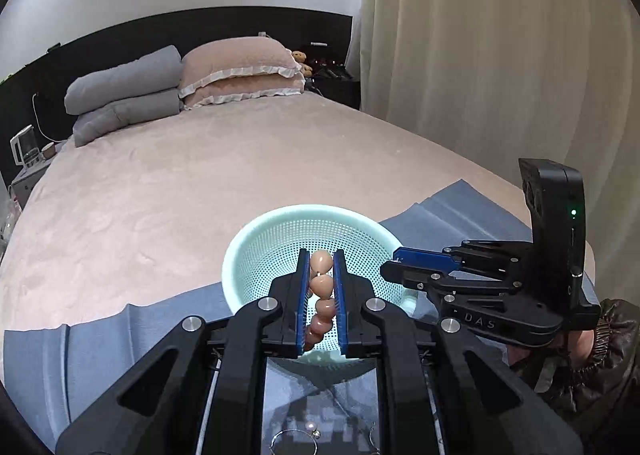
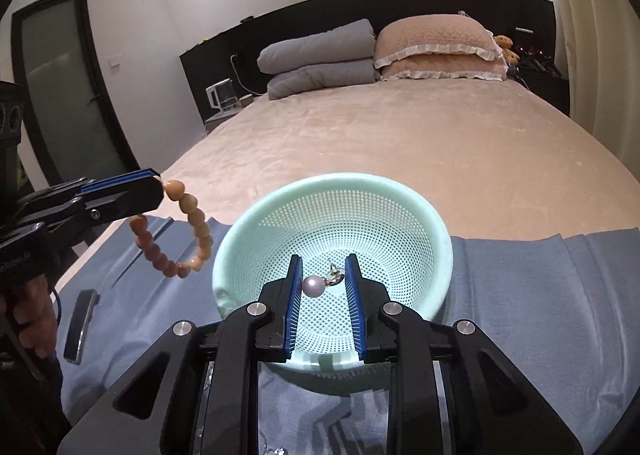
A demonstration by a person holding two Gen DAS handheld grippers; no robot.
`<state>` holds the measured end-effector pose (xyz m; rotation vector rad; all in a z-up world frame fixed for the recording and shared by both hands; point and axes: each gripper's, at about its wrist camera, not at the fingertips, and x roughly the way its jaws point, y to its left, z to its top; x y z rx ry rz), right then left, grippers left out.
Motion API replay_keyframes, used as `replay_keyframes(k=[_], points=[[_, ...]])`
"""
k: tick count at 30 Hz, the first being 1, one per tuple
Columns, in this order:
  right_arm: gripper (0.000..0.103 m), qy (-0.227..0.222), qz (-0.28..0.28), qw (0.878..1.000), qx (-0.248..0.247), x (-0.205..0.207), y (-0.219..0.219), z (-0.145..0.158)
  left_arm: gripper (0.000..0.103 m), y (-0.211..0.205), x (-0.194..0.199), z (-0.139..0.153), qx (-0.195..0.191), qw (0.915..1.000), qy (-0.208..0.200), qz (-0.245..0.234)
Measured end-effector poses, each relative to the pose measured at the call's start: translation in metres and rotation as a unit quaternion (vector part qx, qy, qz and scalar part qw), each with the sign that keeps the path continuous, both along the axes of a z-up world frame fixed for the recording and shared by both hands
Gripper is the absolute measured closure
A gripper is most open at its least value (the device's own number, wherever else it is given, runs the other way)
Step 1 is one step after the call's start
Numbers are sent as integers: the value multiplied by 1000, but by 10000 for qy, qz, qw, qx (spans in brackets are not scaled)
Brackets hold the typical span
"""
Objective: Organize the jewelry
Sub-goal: 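Carry both items into the green basket and open both grippers, then grasp a silver hoop earring with the left gripper while the right grasps another hoop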
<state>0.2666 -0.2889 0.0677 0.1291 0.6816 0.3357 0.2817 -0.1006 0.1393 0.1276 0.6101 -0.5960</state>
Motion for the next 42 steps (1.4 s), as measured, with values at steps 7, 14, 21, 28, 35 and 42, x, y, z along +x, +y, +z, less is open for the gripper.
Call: replay_keyframes(k=[7, 14, 21, 28, 35, 42], points=[[82, 372, -27, 9991, -217, 15, 1, -30, 91, -15, 30, -53, 318, 9984, 460, 61], [72, 291, -257, 9984, -421, 9, -7, -28, 90, -7, 32, -62, 251, 9974, 658, 137], [36, -50, -306, 9984, -481, -17, -13, -12, 33, 22, 5, -31, 103, 9994, 156, 307], [17, -274, -234, 9972, -659, -73, -17, -14, 5, 56, -45, -24, 398, 9979, -374, 362], [16, -44, -9, 9964, -849, -110, -5, -36, 5, 83, -78, -64, 559, 9977, -55, 378], [16, 97, 571, 9928, -1044, -119, 23, -53, 5, 93, -94, -109, 615, 9976, 229, 234]])
